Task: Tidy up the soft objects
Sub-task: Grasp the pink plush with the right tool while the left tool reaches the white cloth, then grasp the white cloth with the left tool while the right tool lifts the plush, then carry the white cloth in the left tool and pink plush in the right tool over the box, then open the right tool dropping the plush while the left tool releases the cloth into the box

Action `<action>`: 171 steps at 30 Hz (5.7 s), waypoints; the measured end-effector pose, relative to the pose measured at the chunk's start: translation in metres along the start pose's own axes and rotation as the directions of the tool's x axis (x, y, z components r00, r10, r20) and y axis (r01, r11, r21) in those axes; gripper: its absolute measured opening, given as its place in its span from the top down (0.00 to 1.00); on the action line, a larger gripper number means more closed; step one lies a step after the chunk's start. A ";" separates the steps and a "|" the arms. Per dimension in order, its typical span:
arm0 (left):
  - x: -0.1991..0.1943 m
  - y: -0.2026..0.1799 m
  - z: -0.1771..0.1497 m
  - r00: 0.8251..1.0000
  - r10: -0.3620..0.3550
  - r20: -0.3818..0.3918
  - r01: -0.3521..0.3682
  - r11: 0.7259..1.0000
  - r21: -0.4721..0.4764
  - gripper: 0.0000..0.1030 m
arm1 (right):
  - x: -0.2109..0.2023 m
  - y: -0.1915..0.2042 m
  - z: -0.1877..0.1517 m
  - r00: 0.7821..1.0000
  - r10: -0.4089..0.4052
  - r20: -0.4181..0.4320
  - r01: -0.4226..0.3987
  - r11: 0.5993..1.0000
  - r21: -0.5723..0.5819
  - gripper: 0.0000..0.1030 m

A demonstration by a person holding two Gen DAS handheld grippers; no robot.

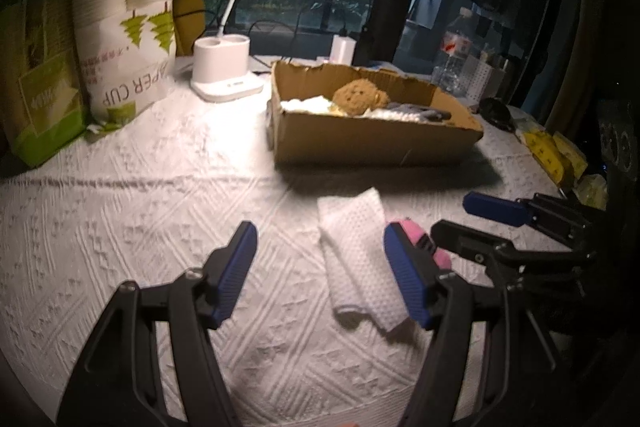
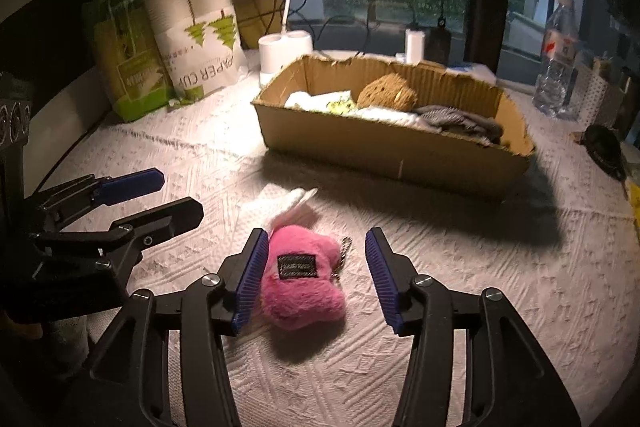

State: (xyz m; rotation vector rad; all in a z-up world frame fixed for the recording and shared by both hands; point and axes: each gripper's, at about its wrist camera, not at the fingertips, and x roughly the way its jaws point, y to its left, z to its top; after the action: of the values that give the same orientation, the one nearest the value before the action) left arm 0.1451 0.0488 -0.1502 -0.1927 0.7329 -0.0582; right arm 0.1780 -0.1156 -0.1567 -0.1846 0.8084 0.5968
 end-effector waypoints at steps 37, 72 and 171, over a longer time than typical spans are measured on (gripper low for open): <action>0.044 -0.034 0.002 0.993 0.046 -0.107 -0.039 0.997 0.066 0.23 | 0.006 -0.043 -0.016 0.999 0.042 0.002 -0.042 0.998 0.041 0.60; 0.030 -0.057 0.002 0.997 0.003 -0.076 0.010 0.985 0.175 0.87 | -0.023 -0.059 -0.002 0.998 -0.002 0.059 -0.001 0.998 0.056 0.59; 0.113 -0.020 0.120 1.000 0.030 0.006 -0.030 0.997 0.065 0.42 | 0.049 -0.149 0.092 0.983 -0.138 0.120 0.120 0.982 0.145 0.54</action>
State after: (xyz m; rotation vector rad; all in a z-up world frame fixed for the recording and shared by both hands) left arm 0.3095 0.0340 -0.1338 -0.1193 0.7273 -0.0532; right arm 0.3462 -0.1830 -0.1392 -0.0705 0.7032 0.4240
